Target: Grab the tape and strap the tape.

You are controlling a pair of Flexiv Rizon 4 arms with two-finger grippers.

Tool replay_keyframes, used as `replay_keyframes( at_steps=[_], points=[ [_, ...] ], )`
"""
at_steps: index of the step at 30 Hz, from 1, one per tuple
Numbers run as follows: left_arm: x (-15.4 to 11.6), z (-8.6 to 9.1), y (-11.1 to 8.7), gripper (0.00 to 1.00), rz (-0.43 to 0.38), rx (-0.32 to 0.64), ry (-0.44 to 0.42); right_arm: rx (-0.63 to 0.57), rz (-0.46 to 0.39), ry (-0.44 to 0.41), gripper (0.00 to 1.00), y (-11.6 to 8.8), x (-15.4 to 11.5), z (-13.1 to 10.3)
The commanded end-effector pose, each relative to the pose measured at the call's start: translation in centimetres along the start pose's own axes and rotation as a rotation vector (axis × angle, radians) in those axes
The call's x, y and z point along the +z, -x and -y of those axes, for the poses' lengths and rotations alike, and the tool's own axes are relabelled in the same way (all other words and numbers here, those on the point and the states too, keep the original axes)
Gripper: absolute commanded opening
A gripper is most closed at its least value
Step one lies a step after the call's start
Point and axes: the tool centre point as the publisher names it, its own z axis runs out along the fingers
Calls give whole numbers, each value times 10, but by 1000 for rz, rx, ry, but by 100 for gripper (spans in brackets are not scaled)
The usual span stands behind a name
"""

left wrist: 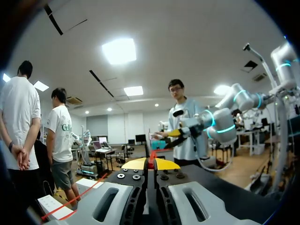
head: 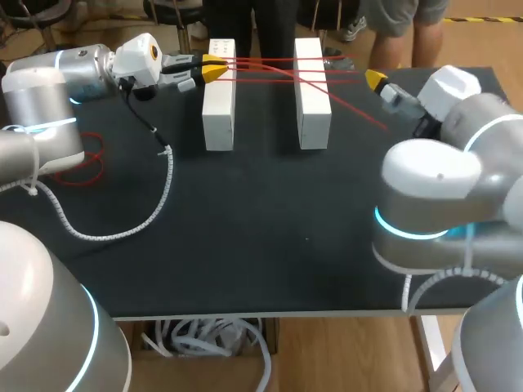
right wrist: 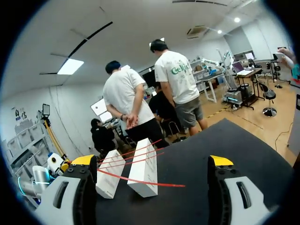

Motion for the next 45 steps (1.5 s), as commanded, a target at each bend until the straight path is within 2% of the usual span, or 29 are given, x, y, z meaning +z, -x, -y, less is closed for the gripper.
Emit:
replay_keyframes(
  at_steps=[1, 12, 15, 16, 17, 21, 23, 24, 26, 45],
  points=[
    [0, -1, 1, 0, -2, 0, -1, 1, 44, 204, 100, -4, 2, 6],
    [0, -1, 1, 0, -2, 0, -1, 1, 44, 204, 100, -4, 2, 6],
    [0, -1, 1, 0, -2, 0, -1, 289, 170, 15, 100, -6, 15, 10],
    [0, -1, 1, 0, -2, 0, -1, 363, 172, -43, 100, -6, 19, 12],
    [0, -1, 1, 0, -2, 0, -1, 432, 155, -65, 100, -6, 22, 15],
    [0, -1, 1, 0, -2, 0, -1, 687, 125, -290, 100, -7, 32, 17],
    [0, -1, 1, 0, -2, 0, -1, 759, 127, -352, 100, -9, 36, 18],
    [0, -1, 1, 0, -2, 0, -1, 795, 102, -379, 100, -10, 37, 17],
    [0, -1, 1, 0, -2, 0, -1, 818, 48, -392, 100, -11, 34, 17],
    [0, -1, 1, 0, -2, 0, -1, 818, 48, -392, 100, -11, 34, 17]
  ],
)
